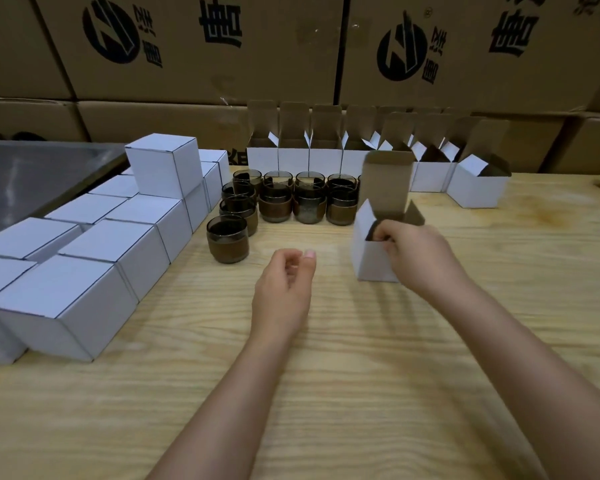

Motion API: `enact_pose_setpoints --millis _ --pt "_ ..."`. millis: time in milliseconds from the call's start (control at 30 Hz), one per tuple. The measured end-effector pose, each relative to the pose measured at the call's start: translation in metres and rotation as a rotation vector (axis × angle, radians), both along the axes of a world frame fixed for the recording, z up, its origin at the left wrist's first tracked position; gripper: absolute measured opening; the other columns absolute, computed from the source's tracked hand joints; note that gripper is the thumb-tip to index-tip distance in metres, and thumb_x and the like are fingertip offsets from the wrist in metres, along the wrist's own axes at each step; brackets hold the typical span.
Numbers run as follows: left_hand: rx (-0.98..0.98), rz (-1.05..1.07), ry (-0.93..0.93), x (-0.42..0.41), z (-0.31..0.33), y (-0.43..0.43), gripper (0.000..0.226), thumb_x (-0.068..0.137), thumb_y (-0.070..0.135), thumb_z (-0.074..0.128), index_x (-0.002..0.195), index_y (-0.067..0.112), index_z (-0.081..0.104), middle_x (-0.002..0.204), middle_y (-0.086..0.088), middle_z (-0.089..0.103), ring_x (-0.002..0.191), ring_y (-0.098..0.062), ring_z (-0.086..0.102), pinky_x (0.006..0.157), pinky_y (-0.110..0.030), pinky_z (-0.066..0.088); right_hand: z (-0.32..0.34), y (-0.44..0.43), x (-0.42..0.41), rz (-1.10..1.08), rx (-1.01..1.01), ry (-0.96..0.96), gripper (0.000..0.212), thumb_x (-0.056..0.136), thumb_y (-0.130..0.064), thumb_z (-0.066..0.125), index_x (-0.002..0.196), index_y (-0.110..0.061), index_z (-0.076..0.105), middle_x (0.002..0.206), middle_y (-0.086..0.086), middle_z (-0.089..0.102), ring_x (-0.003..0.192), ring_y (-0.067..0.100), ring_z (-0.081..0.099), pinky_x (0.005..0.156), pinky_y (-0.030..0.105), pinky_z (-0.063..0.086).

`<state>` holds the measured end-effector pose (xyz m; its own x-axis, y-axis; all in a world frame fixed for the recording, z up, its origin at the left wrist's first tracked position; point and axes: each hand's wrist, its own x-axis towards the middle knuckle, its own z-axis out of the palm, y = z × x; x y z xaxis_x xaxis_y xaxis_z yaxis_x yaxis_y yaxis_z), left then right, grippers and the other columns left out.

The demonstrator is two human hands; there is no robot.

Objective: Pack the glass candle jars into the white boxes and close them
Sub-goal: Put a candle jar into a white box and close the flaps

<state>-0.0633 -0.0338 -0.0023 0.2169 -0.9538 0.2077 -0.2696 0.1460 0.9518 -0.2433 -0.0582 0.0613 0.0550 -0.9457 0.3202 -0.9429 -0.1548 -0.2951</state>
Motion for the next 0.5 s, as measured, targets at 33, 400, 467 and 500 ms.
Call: enact_pose_setpoints --millis 33,400,467,500 --pt "-0.016 -0.019 0.027 -0.001 0.001 0.001 0.041 0.088 0.060 0.046 0.114 0.029 0.054 0.108 0.018 0.059 0.105 -0.003 0.055 0.080 -0.019 0.040 -0.001 0.009 0.014 0.021 -0.009 -0.008 0.028 0.089 -0.004 0.043 0.099 -0.023 0.061 0.093 0.011 0.065 0.089 0.033 0.054 0.068 0.036 0.046" --pt "-0.154 -0.086 0.229 0.000 0.006 0.001 0.074 0.078 0.062 0.047 0.144 0.031 0.030 0.120 0.033 0.041 0.110 0.028 0.037 0.088 -0.003 0.031 0.000 0.042 0.092 0.173 -0.041 -0.171 0.018 0.091 -0.018 0.046 0.087 -0.020 0.064 0.081 0.005 0.067 0.086 0.031 0.057 0.070 0.035 0.041" --pt "-0.158 -0.059 0.250 0.000 0.006 0.001 0.071 0.079 0.058 0.048 0.142 0.031 0.032 0.126 0.028 0.043 0.113 0.024 0.038 0.086 -0.001 0.032 0.001 0.044 0.088 0.204 -0.161 -0.380 0.017 0.087 -0.015 0.051 0.081 -0.019 0.066 0.076 0.002 0.066 0.078 0.024 0.059 0.069 0.035 0.045" --pt "-0.155 -0.051 0.252 0.000 0.006 0.002 0.073 0.079 0.059 0.048 0.144 0.030 0.031 0.133 0.021 0.043 0.120 0.017 0.037 0.088 -0.001 0.031 -0.001 0.044 0.086 0.187 -0.316 -0.455 0.016 0.085 -0.015 0.053 0.081 -0.017 0.068 0.078 0.001 0.065 0.074 0.018 0.059 0.066 0.033 0.046"
